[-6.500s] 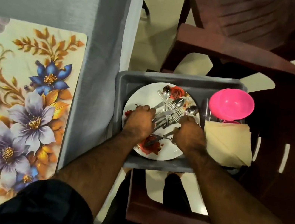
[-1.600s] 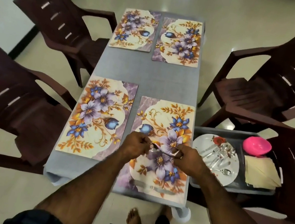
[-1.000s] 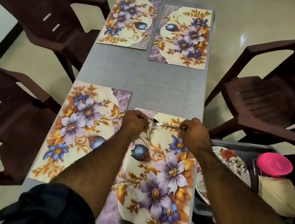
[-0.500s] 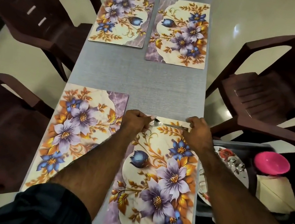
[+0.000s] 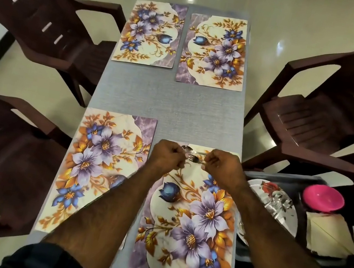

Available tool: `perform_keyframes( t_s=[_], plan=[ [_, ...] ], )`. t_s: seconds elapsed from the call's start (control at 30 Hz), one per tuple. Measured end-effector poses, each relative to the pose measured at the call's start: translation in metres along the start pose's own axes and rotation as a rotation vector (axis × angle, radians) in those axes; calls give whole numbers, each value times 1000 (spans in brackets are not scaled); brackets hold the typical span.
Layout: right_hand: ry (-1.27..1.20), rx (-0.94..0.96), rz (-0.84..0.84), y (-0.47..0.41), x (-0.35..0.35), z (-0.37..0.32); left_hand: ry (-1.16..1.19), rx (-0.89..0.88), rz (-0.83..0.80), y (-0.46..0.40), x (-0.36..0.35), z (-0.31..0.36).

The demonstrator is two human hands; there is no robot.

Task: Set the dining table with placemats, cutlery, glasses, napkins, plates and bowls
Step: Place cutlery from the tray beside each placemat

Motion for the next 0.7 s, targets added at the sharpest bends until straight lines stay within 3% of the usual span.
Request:
perform_keyframes(
  t_s=[0.1,0.23,0.7],
  plan=[
    [363,81,34,12,2,27,133,236,73,-1,-2,-20],
    [357,16,193,25,1,57,210,391,96,-8,-6,-33],
    [316,-166,222,14,4,50,188,369,98,-24,-11,-35]
  ],
)
Point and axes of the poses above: each hand's wrist, its own y-axis away from the middle knuckle, its own x-axis out of the back of the hand, z = x × y, the point moved 1 cm from there along -y, towards the middle knuckle, and after that the axes turned 4 degrees about x, right-handed, at the moved point
